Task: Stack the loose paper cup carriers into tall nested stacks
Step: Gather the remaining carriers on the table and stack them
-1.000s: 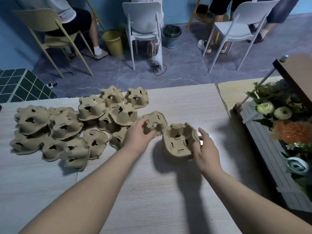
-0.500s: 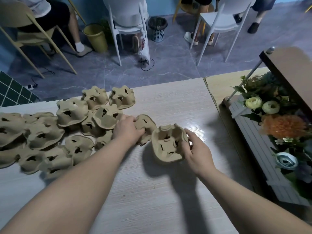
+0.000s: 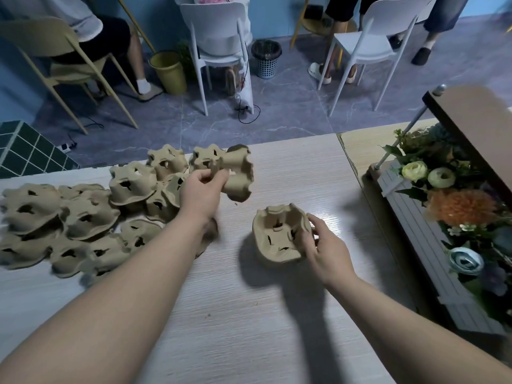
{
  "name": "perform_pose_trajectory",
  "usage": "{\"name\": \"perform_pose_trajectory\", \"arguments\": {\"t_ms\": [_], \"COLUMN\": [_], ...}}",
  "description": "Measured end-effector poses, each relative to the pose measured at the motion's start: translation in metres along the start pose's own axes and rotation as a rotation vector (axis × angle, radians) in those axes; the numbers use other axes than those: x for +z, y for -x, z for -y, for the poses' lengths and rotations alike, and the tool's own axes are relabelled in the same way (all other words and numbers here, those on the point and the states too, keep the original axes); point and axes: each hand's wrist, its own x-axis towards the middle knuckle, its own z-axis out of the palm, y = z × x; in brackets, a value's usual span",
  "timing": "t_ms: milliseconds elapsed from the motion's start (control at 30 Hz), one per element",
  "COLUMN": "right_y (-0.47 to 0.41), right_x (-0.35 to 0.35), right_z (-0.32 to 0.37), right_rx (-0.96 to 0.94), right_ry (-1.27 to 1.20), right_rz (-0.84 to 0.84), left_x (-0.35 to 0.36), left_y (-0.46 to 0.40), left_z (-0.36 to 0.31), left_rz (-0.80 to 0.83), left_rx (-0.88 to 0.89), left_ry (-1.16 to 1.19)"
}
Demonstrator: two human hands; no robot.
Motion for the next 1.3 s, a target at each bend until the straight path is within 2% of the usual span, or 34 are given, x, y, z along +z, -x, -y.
{"name": "perform_pose_trajectory", "arguments": {"t_ms": [67, 167, 300, 433, 533, 633, 800, 933, 1000, 1167, 1300], "right_y": [0.001, 0.003, 0.004, 0.006, 0.006, 0.007, 0.005, 0.004, 0.004, 0.004, 0.004], "right_x": [0.000, 0.000, -0.001, -0.002, -0.003, -0.003, -0.003, -0.002, -0.002, -0.004, -0.004], "right_z": [0.000, 0.000, 0.002, 0.003, 0.002, 0.003, 0.004, 0.003, 0.002, 0.002, 0.003], "right_rx": [0.002, 0.006, 0.002, -0.012, -0.013, -0.021, -0.020, -0.022, -0.022, -0.027, -0.029], "right_ry": [0.004, 0.003, 0.002, 0.010, 0.014, 0.011, 0.018, 0.014, 0.006, -0.001, -0.004], "right_rz": [0.002, 0.003, 0.004, 0.016, 0.021, 0.026, 0.024, 0.024, 0.025, 0.033, 0.036], "left_x": [-0.003, -0.004, -0.002, 0.003, 0.005, 0.008, 0.013, 0.010, 0.011, 0.019, 0.020], "left_y": [0.009, 0.027, 0.045, 0.057, 0.063, 0.062, 0.056, 0.061, 0.072, 0.087, 0.087], "left_z": [-0.010, -0.018, -0.009, 0.004, 0.008, 0.008, 0.008, 0.012, 0.009, 0.011, 0.016], "left_rz": [0.097, 0.276, 0.464, 0.538, 0.519, 0.453, 0.291, 0.180, 0.179, 0.200, 0.141], "left_rx": [-0.049, -0.143, -0.243, -0.340, -0.383, -0.348, -0.188, 0.064, 0.164, 0.300, 0.337], "left_ry": [0.149, 0.242, 0.166, 0.086, 0.050, 0.004, -0.198, -0.272, -0.260, -0.492, -0.410]}}
